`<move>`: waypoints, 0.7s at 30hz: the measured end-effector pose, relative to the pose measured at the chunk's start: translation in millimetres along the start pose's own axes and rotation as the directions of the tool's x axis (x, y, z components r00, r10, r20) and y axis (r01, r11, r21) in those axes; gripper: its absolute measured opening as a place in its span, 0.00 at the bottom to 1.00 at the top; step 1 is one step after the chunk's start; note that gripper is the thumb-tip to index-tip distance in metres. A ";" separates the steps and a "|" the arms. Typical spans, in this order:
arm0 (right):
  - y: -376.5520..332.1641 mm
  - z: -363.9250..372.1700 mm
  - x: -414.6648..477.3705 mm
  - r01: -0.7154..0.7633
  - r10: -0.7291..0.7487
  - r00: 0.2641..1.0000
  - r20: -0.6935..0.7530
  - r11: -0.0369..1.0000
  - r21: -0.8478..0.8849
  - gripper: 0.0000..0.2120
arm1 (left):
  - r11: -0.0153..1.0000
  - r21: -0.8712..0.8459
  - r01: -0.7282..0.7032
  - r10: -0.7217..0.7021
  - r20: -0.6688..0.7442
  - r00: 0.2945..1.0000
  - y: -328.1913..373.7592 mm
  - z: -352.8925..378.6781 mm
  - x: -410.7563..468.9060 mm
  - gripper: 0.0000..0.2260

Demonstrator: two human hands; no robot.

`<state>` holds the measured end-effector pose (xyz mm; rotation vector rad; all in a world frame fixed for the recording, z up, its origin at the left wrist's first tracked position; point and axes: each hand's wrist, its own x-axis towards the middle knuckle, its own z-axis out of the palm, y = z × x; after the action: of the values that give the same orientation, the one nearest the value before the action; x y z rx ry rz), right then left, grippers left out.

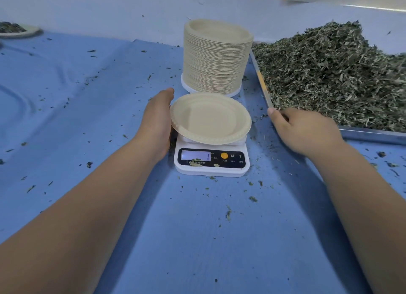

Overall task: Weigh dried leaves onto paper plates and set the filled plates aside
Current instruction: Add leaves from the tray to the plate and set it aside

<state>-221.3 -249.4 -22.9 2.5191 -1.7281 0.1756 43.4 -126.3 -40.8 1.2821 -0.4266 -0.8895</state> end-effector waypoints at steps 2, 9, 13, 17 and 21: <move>0.3 3.8 1.4 0.038 -0.037 0.997 -0.072 0.999 0.014 0.34 | 1.000 0.016 -0.008 0.008 0.019 1.000 -2.6 -0.7 2.6 0.09; -5.0 -1.8 19.3 -0.007 0.014 0.994 -0.107 0.998 0.066 0.31 | 0.999 0.039 -0.026 0.023 0.073 0.997 -7.4 -1.3 5.1 0.14; -10.3 -3.1 29.2 0.063 -0.068 0.995 0.072 0.995 0.074 0.33 | 0.998 0.057 -0.014 0.010 0.069 0.998 -8.3 -1.3 4.9 0.23; -9.2 3.8 32.5 0.033 -0.025 0.998 -0.063 0.992 0.120 0.31 | 0.999 0.045 -0.024 0.023 0.032 0.999 -6.8 -1.8 6.3 0.22; -5.5 0.7 40.7 0.021 0.000 0.996 -0.084 0.970 0.242 0.28 | 0.999 0.033 -0.022 0.022 0.017 1.000 -8.5 -1.8 9.2 0.13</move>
<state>-201.6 -285.1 -17.9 2.6413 -1.7575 0.5143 47.5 -132.4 -51.1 1.2992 -0.4698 -0.8781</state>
